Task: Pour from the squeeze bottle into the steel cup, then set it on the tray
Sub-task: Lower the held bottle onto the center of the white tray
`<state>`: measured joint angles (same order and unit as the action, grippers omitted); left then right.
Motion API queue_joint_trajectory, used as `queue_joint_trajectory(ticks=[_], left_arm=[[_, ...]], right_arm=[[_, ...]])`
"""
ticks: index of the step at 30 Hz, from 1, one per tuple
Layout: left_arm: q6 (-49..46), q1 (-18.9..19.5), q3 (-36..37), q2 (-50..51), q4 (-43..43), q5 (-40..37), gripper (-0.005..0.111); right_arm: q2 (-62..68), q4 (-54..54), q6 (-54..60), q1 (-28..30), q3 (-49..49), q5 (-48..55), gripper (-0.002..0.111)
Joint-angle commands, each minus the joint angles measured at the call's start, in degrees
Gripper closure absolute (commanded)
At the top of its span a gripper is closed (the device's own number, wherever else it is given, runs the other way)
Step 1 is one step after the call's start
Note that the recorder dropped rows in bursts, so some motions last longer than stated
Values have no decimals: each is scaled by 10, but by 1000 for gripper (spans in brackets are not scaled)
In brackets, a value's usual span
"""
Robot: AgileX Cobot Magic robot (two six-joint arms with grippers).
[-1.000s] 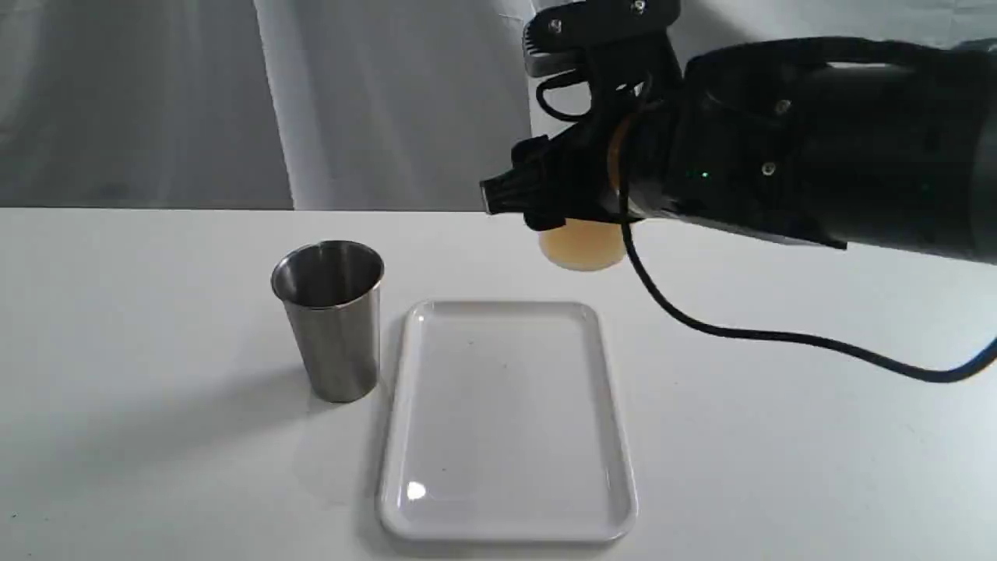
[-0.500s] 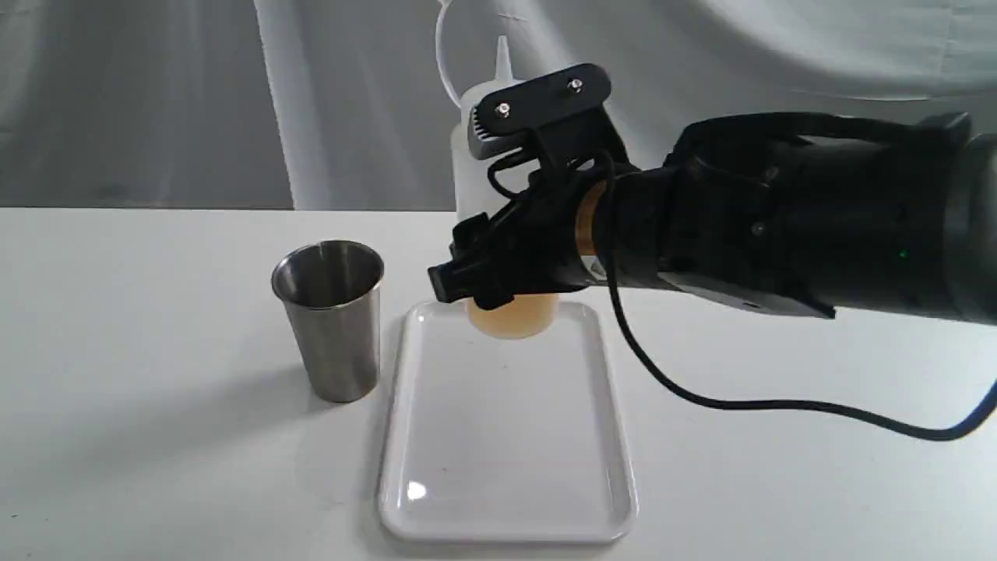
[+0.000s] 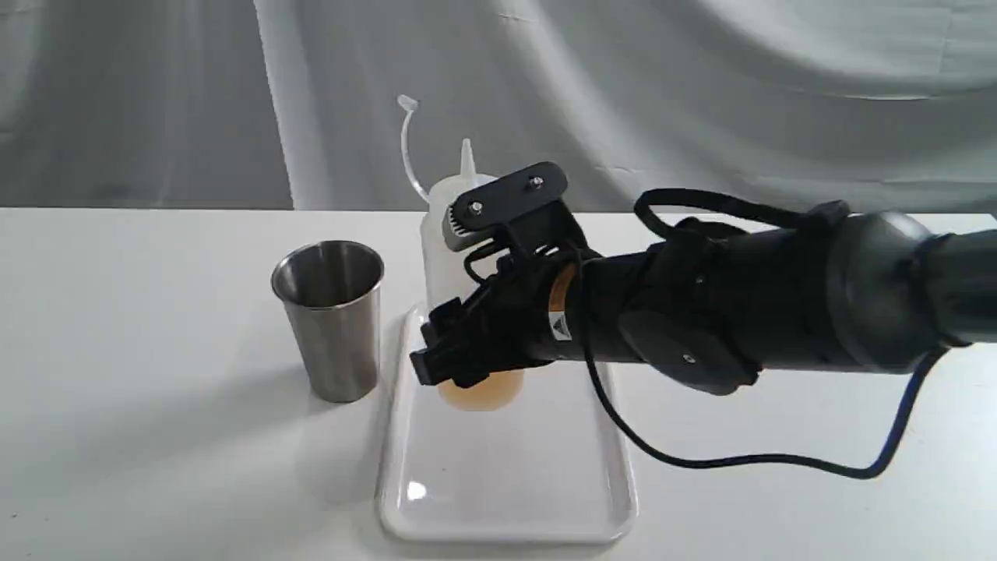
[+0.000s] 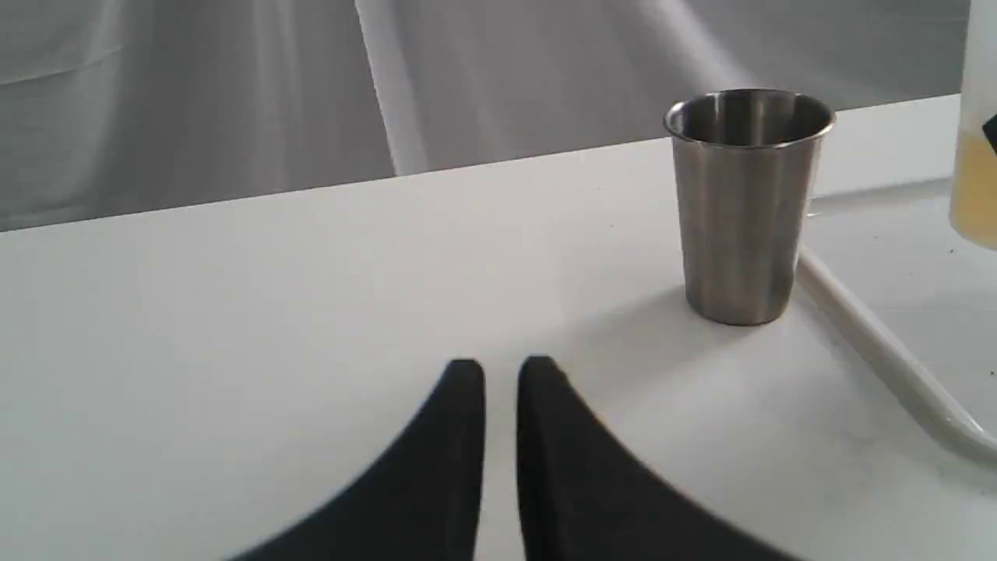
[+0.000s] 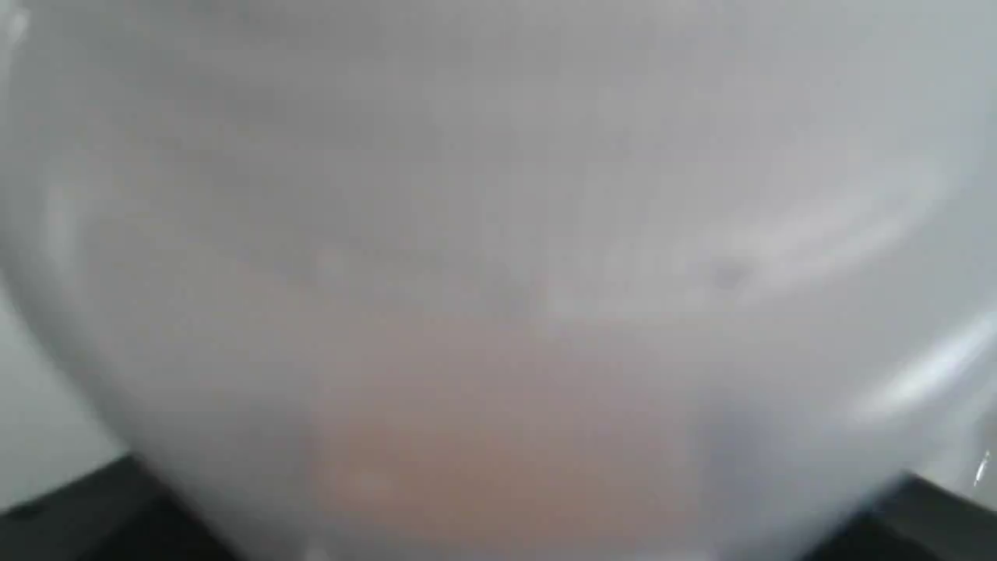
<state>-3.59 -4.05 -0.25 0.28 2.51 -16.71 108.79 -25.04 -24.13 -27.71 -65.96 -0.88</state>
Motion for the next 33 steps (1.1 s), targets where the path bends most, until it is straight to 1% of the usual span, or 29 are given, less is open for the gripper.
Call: queue_joint_trajectory(ticks=[1, 3, 8, 15, 25, 33], left_arm=[[1, -2, 3, -3, 0, 4, 98], [1, -2, 3, -3, 0, 4, 98], [1, -2, 3, -3, 0, 4, 98], [1, -2, 3, -3, 0, 4, 98], [1, -2, 3, -3, 0, 4, 98], [1, -2, 3, -3, 0, 4, 98]], right_arm=[[7, 15, 41, 6, 1, -34, 54], [17, 18, 50, 6, 1, -43, 54], [38, 94, 108, 6, 1, -58, 54], [47, 118, 168, 6, 1, -75, 54], [48, 122, 183, 25, 1, -75, 54], [55, 128, 192, 25, 1, -76, 54]])
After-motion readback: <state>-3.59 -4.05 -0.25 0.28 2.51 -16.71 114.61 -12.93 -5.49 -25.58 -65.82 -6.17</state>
